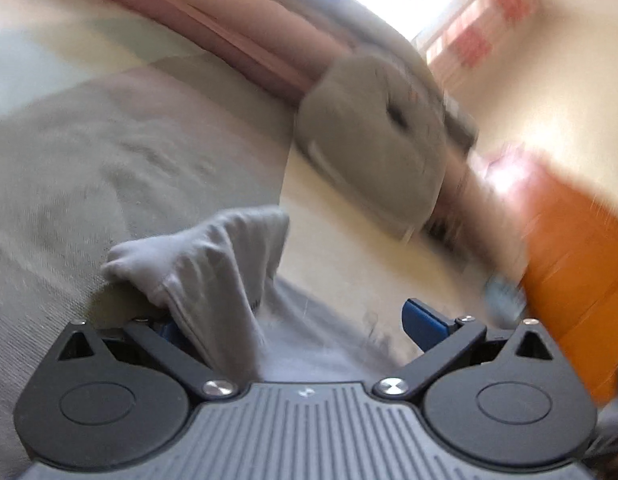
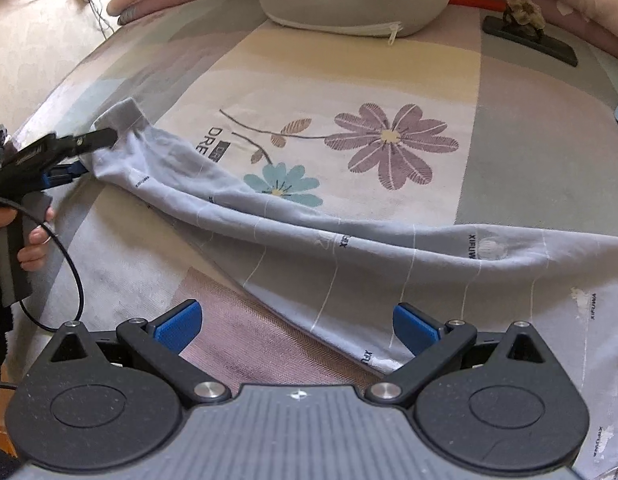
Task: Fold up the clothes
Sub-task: 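Grasp the pant leg hem with the left gripper and lift it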
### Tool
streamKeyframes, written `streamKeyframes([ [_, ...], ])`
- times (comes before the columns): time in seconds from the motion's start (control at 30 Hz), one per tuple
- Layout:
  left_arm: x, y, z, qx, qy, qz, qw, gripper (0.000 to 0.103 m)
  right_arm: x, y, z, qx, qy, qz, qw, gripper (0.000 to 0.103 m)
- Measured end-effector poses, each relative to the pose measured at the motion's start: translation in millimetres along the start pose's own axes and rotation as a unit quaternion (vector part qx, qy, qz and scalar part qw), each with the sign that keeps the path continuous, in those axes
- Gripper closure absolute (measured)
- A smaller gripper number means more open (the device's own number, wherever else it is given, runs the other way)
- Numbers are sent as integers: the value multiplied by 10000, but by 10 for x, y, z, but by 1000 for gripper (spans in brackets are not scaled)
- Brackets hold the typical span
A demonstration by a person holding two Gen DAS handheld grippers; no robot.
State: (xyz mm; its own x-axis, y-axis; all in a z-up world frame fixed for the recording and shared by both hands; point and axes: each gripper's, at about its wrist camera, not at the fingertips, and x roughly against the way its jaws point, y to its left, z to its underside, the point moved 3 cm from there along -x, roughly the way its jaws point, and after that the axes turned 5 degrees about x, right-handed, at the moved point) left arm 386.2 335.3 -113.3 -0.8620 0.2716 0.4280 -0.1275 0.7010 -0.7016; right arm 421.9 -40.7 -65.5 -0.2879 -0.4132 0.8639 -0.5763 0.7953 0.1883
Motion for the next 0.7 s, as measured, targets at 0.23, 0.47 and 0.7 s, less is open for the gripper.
streamKeyframes([
  [0.23, 127, 202, -155, 1245, -673, 1040, 9844, 1, -141, 0, 38, -11, 232, 17, 9997, 0],
  [0.47, 23, 528, -201, 2118, -887, 1414, 9630, 6, -231, 18, 90, 136, 336, 117, 9993, 0],
  [0.7, -102, 648, -327, 2551, -629, 593, 9630, 43, -250, 83, 113, 443, 336, 263, 9981, 0],
])
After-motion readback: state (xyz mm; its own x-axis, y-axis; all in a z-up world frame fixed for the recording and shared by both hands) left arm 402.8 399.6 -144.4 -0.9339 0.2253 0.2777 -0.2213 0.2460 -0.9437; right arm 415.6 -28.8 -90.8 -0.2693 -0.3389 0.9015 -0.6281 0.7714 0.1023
